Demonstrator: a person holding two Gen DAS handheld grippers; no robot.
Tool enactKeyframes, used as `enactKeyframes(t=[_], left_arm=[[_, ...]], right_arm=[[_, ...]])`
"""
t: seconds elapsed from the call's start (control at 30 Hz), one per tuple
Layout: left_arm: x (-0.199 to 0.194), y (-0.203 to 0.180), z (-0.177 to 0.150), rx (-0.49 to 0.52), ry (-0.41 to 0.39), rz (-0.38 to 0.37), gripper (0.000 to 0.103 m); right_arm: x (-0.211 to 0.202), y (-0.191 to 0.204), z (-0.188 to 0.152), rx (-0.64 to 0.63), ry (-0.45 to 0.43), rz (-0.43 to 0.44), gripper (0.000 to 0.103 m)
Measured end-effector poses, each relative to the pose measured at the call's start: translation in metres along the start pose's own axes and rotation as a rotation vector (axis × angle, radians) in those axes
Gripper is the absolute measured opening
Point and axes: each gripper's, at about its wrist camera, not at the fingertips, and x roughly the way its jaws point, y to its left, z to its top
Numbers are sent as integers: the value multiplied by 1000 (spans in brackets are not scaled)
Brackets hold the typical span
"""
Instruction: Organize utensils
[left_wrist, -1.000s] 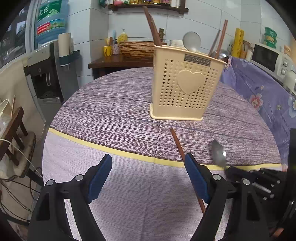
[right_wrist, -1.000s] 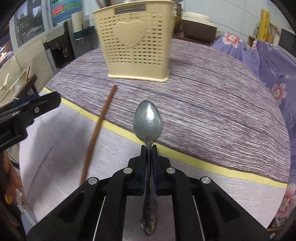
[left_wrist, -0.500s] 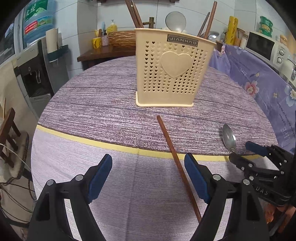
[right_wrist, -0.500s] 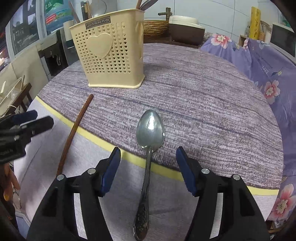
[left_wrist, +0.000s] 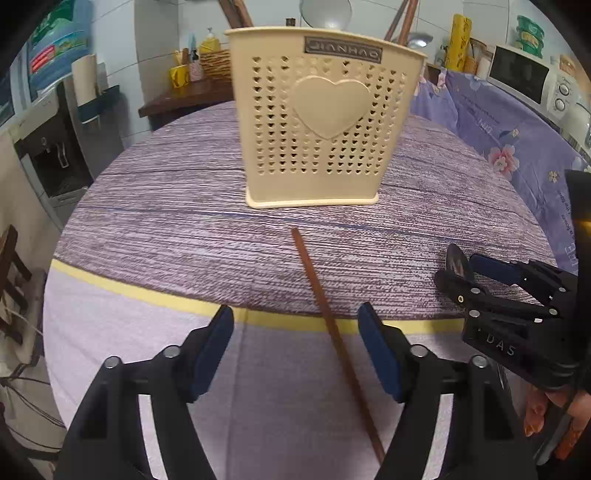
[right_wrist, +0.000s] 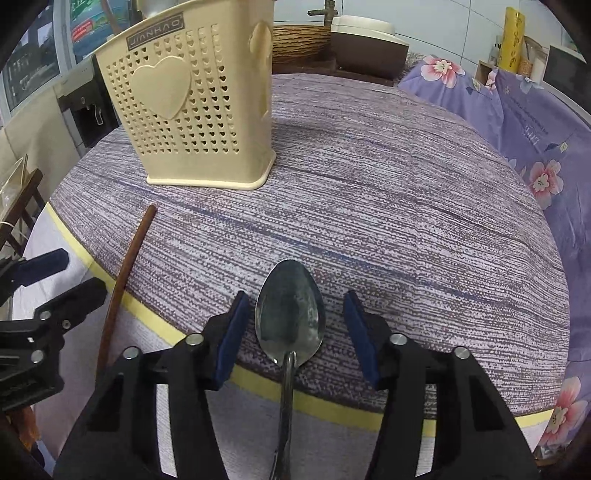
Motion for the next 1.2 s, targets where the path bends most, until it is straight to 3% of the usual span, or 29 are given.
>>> enactKeyframes(t=[0.13, 0.3, 0.5, 0.7, 0.97, 1.07, 1.2], left_arm=[[16, -5, 11, -3, 29, 9, 51], [31, -13, 20, 15, 54, 46, 39], [35, -13, 27, 7, 49, 67, 13], [35, -10, 29, -2, 43, 64, 10], [10, -6, 41, -9, -10, -19, 10], [-17, -3, 48, -25, -64, -67, 9], [-68, 10, 56, -69, -204, -116, 4]], right_arm=[[1, -1, 3, -4, 6, 5, 40], [2, -1, 5, -8, 10, 7, 38], [2, -3, 6, -7, 7, 12, 38], [1, -6, 6, -1, -4, 26, 38], [-18, -9, 9, 14, -67, 105, 38], [-35, -12, 11, 22, -114, 128, 38], [-67, -14, 17, 25, -190, 165, 38]])
